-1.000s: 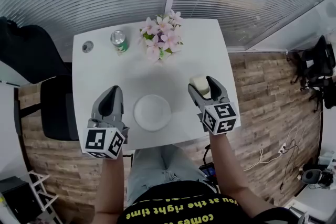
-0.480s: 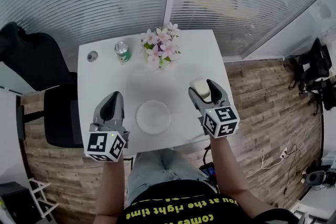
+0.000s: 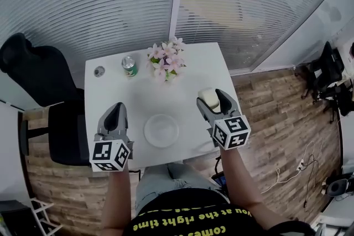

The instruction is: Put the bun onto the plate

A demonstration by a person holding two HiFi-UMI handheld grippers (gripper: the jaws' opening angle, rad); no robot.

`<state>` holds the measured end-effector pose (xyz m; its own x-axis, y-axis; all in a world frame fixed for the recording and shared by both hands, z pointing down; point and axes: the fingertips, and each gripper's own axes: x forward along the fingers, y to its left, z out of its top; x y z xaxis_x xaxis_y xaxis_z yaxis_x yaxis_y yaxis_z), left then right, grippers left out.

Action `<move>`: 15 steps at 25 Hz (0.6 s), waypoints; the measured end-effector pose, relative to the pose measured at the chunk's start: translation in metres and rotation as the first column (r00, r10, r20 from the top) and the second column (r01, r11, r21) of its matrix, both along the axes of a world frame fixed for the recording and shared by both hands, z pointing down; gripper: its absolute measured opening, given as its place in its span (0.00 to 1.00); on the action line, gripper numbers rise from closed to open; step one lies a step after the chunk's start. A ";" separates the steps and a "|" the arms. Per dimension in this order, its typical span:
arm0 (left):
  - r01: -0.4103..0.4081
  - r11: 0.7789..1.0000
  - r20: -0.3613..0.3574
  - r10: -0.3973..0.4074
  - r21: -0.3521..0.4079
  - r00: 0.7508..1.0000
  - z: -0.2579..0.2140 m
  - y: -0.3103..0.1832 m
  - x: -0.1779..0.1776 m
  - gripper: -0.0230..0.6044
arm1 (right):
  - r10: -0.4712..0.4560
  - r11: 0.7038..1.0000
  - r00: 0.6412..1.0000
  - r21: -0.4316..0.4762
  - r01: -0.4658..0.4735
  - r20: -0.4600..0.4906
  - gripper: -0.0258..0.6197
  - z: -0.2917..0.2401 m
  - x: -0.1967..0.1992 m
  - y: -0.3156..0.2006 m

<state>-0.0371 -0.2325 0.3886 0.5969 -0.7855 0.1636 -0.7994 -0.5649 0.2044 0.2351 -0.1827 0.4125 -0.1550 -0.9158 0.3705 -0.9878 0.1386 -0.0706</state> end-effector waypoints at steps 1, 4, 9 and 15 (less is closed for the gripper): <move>0.001 1.000 0.003 -0.001 0.000 1.000 0.000 0.000 -0.001 0.04 | 0.001 1.000 1.000 0.003 -0.001 -0.001 0.53 -0.002 0.000 0.001; -0.001 1.000 0.012 0.000 0.001 1.000 0.000 0.001 -0.002 0.04 | 0.001 1.000 1.000 0.015 -0.001 -0.004 0.53 -0.008 -0.001 0.002; -0.001 1.000 0.018 0.001 0.002 1.000 -0.003 0.006 -0.004 0.04 | -0.007 1.000 1.000 0.026 0.007 -0.008 0.53 -0.017 -0.001 0.007; 0.008 1.000 0.016 -0.008 0.013 1.000 -0.008 0.008 -0.008 0.04 | -0.020 0.999 1.000 0.032 0.021 -0.012 0.53 -0.023 -0.003 0.009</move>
<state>-0.0449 -0.2249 0.3806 0.5877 -0.7925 0.1630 -0.8072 -0.5607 0.1844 0.2318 -0.1739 0.3898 -0.1696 -0.9238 0.3433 -0.9855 0.1607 -0.0544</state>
